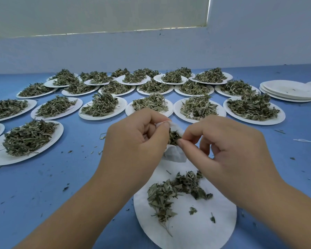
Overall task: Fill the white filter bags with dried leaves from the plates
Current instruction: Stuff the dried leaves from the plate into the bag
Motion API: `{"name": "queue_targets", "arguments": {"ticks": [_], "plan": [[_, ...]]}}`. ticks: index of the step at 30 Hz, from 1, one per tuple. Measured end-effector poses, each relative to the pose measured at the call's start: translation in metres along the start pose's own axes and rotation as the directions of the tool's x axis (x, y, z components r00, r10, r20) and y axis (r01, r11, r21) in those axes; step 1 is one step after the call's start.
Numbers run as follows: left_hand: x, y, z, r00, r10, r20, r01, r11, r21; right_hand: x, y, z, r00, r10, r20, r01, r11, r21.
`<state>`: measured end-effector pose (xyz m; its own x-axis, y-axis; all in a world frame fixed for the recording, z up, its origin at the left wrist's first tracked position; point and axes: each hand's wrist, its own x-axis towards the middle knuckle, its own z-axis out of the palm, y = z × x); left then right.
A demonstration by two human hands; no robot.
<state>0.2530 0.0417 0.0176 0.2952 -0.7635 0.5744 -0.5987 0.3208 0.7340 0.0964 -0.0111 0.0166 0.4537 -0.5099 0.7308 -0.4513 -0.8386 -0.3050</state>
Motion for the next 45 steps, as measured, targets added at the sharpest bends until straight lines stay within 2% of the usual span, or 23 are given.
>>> {"name": "queue_targets", "arguments": {"ticks": [6,10,19,27,31,35,40,45], "plan": [[-0.001,0.001,0.002,0.999,0.006,0.034,-0.005,1.000,-0.021,-0.001,0.002,0.002,0.981,-0.187,-0.056,0.181,0.980,-0.086],[0.000,0.002,0.002,0.998,-0.015,0.054,0.017,0.999,-0.034,-0.002,0.006,0.003,0.959,-0.268,-0.090,0.261,0.962,-0.075],[0.003,0.003,0.000,0.992,-0.100,0.073,0.108,0.987,-0.116,-0.001,0.007,0.003,0.971,-0.203,0.127,0.197,0.979,0.061],[0.002,0.006,0.001,0.989,-0.078,0.130,0.097,0.984,-0.149,0.000,-0.002,0.006,0.930,-0.183,0.320,0.220,0.972,-0.085],[0.003,0.005,-0.003,0.994,-0.073,0.079,0.081,0.992,-0.099,0.001,0.000,0.000,0.938,-0.196,0.285,0.198,0.980,0.023],[0.004,0.008,-0.004,0.992,-0.119,0.039,0.125,0.971,-0.204,0.002,0.005,-0.010,0.961,-0.217,0.171,0.212,0.976,0.050],[0.005,0.004,0.002,0.987,-0.132,0.089,0.148,0.968,-0.204,0.003,0.004,-0.010,0.925,-0.155,0.348,0.174,0.984,-0.025],[0.002,0.004,0.004,0.982,-0.122,0.145,0.150,0.968,-0.200,0.003,0.003,-0.006,0.911,-0.153,0.383,0.180,0.983,-0.035]]}}
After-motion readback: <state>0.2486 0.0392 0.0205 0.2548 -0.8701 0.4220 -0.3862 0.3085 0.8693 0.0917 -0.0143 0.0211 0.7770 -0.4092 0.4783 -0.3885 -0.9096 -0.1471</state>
